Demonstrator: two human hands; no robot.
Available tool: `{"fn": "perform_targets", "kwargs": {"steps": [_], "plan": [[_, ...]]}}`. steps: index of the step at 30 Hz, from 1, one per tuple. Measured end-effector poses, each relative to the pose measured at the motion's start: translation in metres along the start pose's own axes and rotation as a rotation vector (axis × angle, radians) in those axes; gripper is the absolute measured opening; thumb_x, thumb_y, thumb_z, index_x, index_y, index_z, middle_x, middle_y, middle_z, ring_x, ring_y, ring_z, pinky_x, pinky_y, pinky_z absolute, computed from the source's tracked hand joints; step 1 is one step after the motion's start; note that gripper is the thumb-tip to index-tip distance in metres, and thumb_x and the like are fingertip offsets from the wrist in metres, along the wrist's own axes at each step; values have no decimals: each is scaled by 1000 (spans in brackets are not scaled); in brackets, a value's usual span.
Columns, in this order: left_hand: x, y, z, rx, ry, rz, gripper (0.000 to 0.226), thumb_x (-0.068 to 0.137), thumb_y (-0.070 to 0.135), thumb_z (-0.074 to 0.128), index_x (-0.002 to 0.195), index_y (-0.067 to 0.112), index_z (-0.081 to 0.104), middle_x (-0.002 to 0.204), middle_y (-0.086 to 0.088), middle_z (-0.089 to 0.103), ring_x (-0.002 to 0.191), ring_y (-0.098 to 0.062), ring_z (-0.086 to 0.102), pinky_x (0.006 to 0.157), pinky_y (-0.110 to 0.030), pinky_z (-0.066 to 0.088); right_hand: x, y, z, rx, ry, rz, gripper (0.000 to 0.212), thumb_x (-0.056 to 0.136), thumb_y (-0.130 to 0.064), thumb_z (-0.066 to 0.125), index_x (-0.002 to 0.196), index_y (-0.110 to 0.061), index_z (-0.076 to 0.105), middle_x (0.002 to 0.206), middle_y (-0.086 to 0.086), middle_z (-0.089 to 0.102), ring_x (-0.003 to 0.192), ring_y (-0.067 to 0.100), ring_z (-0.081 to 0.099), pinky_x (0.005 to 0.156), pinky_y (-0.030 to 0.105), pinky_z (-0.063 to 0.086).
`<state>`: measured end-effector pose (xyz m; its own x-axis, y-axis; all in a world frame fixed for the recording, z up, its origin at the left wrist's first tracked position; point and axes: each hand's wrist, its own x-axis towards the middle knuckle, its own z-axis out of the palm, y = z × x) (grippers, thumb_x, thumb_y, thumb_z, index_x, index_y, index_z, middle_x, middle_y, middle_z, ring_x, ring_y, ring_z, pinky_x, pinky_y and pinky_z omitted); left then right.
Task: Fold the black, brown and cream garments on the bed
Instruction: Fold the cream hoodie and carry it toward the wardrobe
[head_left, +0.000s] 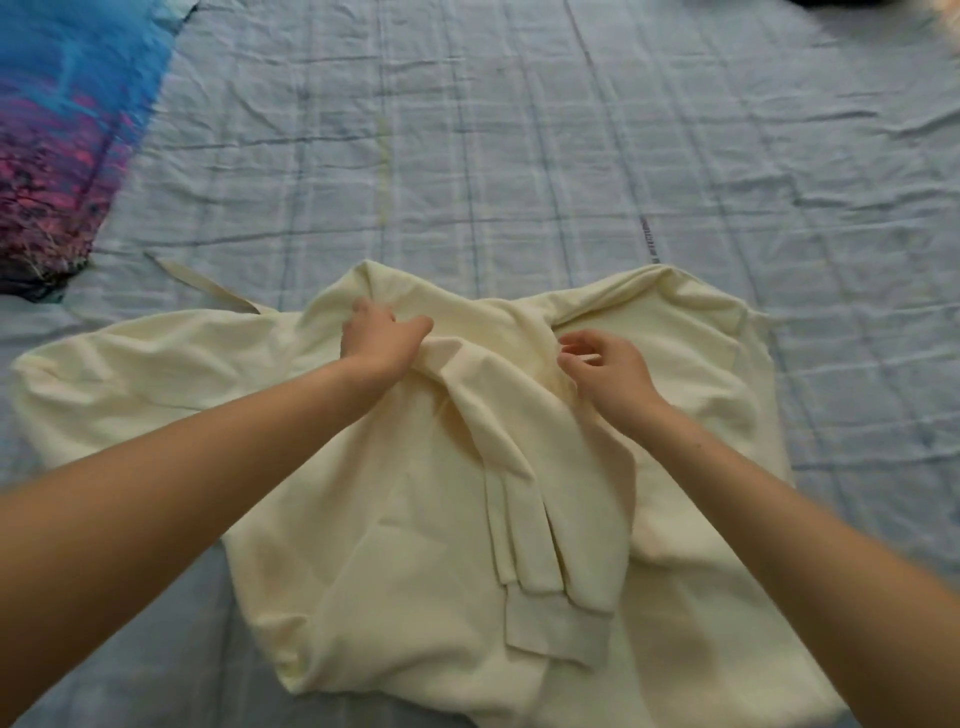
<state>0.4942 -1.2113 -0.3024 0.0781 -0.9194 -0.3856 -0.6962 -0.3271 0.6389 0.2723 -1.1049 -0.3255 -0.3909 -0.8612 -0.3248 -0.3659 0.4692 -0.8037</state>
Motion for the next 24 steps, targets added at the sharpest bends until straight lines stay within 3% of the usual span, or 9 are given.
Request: {"fn": "perform_targets", "kwargs": {"steps": [2,4,7,10,13,16,20,22,24], "plan": [[13,-6,2,-46,-80,-115,69,80,42,70,129,-1,47,123,-14,57,110,-31,57,92,-39,49,15,-1,16,-37,27,-25,36,89,-23,69,124,-15,64,121,4,67,96,18,63,90,33,50],[16,-12,6,-107,-153,-105,80,77,40,76,139,6,36,129,-11,49,108,-28,55,94,-36,47,26,-3,27,-118,32,-57,48,87,-25,71,132,-16,56,128,3,62,111,21,60,96,31,44],[15,-21,7,-120,-164,22,69,72,20,81,125,22,36,119,-7,38,92,-21,50,86,-33,45,34,-3,35,-193,14,-121,50,85,-17,70,130,-19,48,125,7,62,107,26,60,91,31,46],[21,-26,0,-235,-164,177,50,68,4,79,106,25,53,105,-2,52,89,-21,58,79,-33,55,42,-10,26,-80,54,-147,40,84,-8,68,117,-26,53,100,-3,63,84,19,62,69,24,48],[31,-16,-15,-461,-180,318,46,70,-7,75,96,29,63,100,0,64,80,-14,66,71,-23,56,65,-33,5,138,145,-159,32,82,-8,72,106,-25,58,90,4,66,75,18,63,64,24,51],[46,-1,-22,-632,-150,343,43,71,-18,68,90,21,65,90,-9,68,79,-15,67,72,-22,55,99,-62,-7,286,232,-145,29,78,-14,79,99,-25,61,84,5,72,67,12,65,61,25,53],[68,0,-16,-453,-42,270,32,78,-12,65,96,15,63,107,-21,65,83,-20,65,70,-24,54,134,-69,15,217,161,-68,33,84,-19,76,115,-18,64,105,12,71,83,18,66,78,31,56],[73,-6,-10,-286,-26,175,36,80,0,69,111,18,61,125,-17,52,90,-19,61,75,-22,50,134,-59,25,110,99,8,45,88,-23,71,131,-18,57,117,11,65,95,21,64,83,30,51],[69,-12,-10,-174,7,138,46,81,16,73,121,25,54,124,-9,40,91,-19,56,86,-25,46,114,-47,23,-25,121,-10,52,91,-22,65,140,-17,48,122,9,60,101,22,60,84,28,46]]}}
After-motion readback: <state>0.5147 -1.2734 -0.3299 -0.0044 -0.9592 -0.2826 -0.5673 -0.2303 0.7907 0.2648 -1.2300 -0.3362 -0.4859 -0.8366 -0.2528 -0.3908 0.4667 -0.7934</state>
